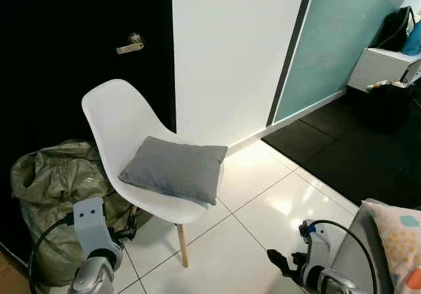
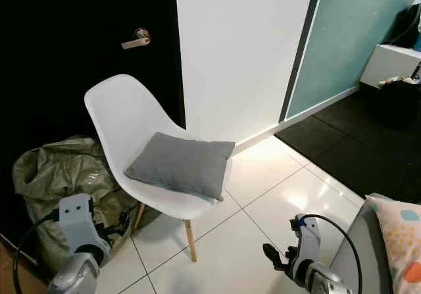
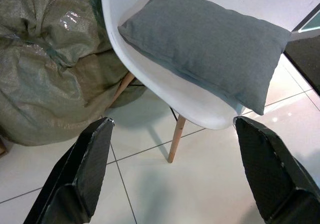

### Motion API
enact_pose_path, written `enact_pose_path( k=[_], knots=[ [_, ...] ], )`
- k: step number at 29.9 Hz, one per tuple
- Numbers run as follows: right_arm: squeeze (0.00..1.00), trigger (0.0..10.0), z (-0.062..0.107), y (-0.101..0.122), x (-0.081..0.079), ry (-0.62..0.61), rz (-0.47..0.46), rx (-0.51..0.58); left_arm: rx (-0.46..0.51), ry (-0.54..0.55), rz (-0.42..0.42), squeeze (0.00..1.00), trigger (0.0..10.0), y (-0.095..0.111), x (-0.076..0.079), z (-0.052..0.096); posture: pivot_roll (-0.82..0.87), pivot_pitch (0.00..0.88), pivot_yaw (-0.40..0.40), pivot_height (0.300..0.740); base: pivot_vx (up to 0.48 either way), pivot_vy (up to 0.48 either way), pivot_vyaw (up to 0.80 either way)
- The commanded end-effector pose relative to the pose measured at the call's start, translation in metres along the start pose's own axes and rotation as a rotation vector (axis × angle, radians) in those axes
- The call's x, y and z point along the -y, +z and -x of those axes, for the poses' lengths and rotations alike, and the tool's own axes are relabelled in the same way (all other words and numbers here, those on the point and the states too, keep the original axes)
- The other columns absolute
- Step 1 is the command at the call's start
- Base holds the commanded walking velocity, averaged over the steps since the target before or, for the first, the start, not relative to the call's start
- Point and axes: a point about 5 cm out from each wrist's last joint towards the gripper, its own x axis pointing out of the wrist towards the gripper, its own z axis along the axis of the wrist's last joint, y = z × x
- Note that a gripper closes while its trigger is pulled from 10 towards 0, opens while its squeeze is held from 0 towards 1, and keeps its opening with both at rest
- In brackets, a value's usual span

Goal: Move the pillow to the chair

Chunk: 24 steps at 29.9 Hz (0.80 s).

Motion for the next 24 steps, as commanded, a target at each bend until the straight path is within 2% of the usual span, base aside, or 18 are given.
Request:
enact_pose_path(
  k=[1,24],
  knots=[
    [0.0,10.0,0.0001,-0.0003,0.0003,0.002,0.004,-0.008,-0.001,0.001,0.001,0.0,10.0,0.0014,0.0001,0.0006,-0.11,0.056,-0.032,0.74,0.0,0.0,0.0],
    [0.0,10.0,0.0007,-0.0014,0.0009,0.002,0.002,-0.011,-0.005,-0.002,0.003,0.0,10.0,0.0011,0.0004,0.0015,-0.11,0.066,-0.033,0.74,0.0,0.0,0.0]
  ],
)
